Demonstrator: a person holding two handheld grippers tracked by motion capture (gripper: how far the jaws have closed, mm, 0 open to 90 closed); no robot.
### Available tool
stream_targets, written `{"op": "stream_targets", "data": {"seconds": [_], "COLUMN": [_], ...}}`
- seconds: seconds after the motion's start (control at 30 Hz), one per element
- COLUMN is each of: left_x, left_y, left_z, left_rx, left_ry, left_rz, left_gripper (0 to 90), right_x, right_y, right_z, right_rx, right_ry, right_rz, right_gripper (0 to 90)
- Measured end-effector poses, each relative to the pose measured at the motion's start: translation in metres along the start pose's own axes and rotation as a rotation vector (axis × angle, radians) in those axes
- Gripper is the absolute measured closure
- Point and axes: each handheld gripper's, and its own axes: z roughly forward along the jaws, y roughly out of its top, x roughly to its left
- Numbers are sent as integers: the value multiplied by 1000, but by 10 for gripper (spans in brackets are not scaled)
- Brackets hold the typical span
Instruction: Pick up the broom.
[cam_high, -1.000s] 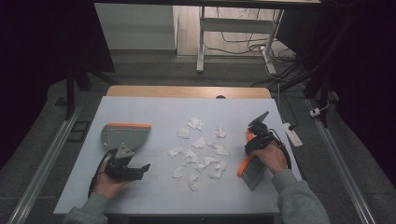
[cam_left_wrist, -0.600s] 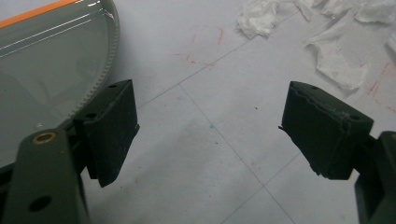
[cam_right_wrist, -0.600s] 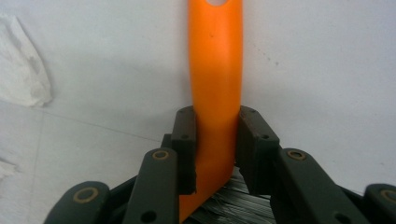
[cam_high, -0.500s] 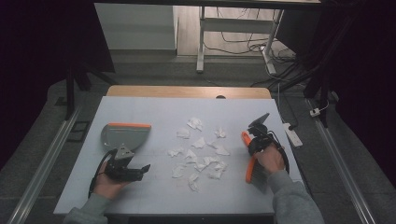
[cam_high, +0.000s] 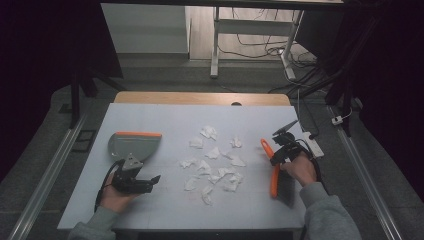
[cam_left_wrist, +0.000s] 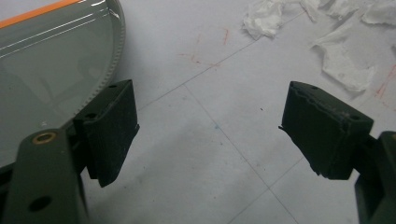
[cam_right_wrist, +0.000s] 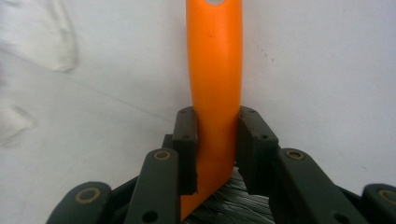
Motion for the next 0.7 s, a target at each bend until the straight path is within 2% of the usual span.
{"op": "stream_targets", "data": {"seconds": [0.07, 0.1, 0.13, 0.33, 0.37, 0.4, 0.43, 0.5, 0.53, 0.67, 0.7], "left_x": [0, 1, 1, 1, 1, 1, 1, 1, 1, 1, 1], "left_y": [0, 0, 0, 1, 1, 1, 1, 2, 2, 2, 2], "left_z": [0, 0, 0, 1, 1, 1, 1, 2, 2, 1, 1], "left_rx": [-1, -1, -3, -1, -2, -2, -3, -3, -3, -5, -6], "left_ry": [1, 1, 3, 5, 4, 4, 4, 4, 4, 11, 11], "left_rz": [-1, -1, -3, -4, -4, -5, -4, -7, -6, -5, -6], "left_gripper": [194, 194, 195, 194, 194, 195, 194, 194, 195, 195, 194], "right_x": [-2, -2, -3, -7, -7, -7, -7, -7, -7, -7, -7], "right_y": [-1, -1, -3, -9, -9, -12, -14, -15, -18, -24, -29], "right_z": [-8, -8, -16, -33, -33, -38, -40, -42, -44, -47, -48], "right_rx": [-29, -29, -51, -143, -143, -174, -197, -208, -245, -289, -325], "right_ry": [31, 31, 50, 132, 132, 162, 165, 175, 198, 239, 261], "right_rz": [5, 5, 6, 18, 18, 24, 21, 18, 24, 20, 10], "right_gripper": [716, 716, 716, 717, 717, 716, 717, 716, 716, 716, 716]}}
